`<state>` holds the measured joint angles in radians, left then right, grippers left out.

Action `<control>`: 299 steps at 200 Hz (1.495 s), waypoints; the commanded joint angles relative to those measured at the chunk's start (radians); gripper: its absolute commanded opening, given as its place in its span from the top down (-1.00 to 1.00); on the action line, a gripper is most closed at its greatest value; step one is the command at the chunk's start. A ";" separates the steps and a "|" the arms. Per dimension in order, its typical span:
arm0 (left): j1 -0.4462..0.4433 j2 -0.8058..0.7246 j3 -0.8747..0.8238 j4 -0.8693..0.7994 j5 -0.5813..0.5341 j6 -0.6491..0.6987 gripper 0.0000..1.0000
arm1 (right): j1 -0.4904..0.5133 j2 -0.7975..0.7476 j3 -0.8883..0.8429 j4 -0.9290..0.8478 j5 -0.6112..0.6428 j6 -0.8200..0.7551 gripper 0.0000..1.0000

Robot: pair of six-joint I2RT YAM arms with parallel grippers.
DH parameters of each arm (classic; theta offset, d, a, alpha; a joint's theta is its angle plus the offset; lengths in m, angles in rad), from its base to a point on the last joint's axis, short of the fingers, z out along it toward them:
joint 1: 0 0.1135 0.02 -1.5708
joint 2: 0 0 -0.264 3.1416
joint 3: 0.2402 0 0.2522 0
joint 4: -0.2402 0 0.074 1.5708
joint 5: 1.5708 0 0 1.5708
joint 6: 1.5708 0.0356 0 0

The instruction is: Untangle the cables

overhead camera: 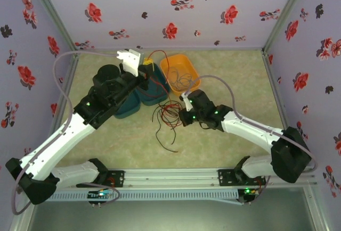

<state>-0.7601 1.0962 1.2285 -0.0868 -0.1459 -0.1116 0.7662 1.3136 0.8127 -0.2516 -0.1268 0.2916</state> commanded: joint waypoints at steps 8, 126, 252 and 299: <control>0.020 -0.057 0.047 0.061 -0.084 0.070 1.00 | -0.037 -0.050 -0.067 -0.012 0.065 0.073 1.00; 0.057 -0.121 0.024 0.119 -0.226 0.140 1.00 | -0.174 -0.146 -0.142 -0.146 0.234 0.187 1.00; 0.263 0.142 0.166 0.083 -0.011 -0.031 1.00 | -0.241 -0.232 -0.121 -0.288 0.395 0.304 1.00; 0.329 0.254 0.173 0.133 0.090 -0.145 1.00 | -0.267 -0.356 -0.118 -0.381 0.496 0.351 1.00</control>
<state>-0.4557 1.3106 1.3682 -0.0162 -0.1314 -0.1761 0.5144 1.0195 0.6796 -0.5529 0.2661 0.5961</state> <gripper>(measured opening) 0.071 0.070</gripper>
